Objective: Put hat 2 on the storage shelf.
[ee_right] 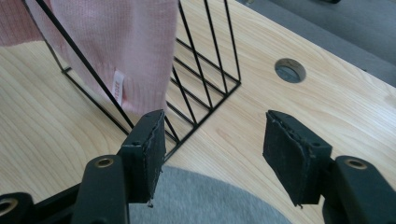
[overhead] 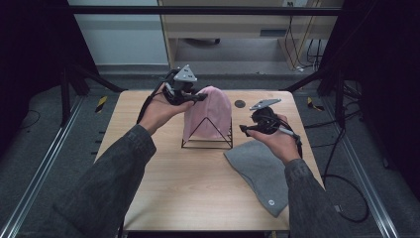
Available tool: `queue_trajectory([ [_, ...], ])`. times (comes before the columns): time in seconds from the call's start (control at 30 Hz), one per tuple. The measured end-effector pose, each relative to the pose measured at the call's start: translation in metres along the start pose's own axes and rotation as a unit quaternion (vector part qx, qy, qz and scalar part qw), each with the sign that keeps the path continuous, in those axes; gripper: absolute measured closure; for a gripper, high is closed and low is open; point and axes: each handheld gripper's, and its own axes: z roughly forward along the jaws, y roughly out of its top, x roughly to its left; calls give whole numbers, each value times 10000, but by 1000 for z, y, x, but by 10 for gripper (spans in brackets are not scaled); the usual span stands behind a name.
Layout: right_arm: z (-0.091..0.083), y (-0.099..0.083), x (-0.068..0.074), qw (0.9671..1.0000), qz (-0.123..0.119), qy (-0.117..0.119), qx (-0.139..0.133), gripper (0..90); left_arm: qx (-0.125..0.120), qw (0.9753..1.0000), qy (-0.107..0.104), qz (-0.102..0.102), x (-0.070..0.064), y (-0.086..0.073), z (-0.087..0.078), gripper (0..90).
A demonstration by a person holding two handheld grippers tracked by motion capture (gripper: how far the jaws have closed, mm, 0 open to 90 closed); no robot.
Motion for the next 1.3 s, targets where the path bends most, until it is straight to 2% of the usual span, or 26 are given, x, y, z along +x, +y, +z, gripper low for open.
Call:
queue_trajectory([
  [0.23, -15, -15, -2, 9999, 92, -112, 0, 384, 164, 9998, 72, -50, -8, -5, 1, 758],
  [0.37, -20, -23, -6, 9998, 147, -149, 44, 384, 202, 9997, 20, -119, -8, -7, 2, 753],
  [0.77, -22, -43, -22, 9986, 386, -300, 206, 376, 311, 9993, -42, -196, -10, -18, 5, 719],
  [0.87, -23, -46, -23, 9983, 431, -315, 217, 375, 279, 9994, 51, -221, -13, -21, 4, 682],
  [1.03, -23, -49, -25, 9979, 471, -347, 263, 369, 252, 9993, 87, -249, -16, -26, 3, 631],
  [1.17, -25, -50, -25, 9978, 476, -364, 266, 364, 135, 9992, 153, -339, -15, -27, -4, 599],
  [1.3, -26, -51, -27, 9976, 486, -404, 268, 352, 118, 9991, 269, -314, -19, -32, -13, 526],
])
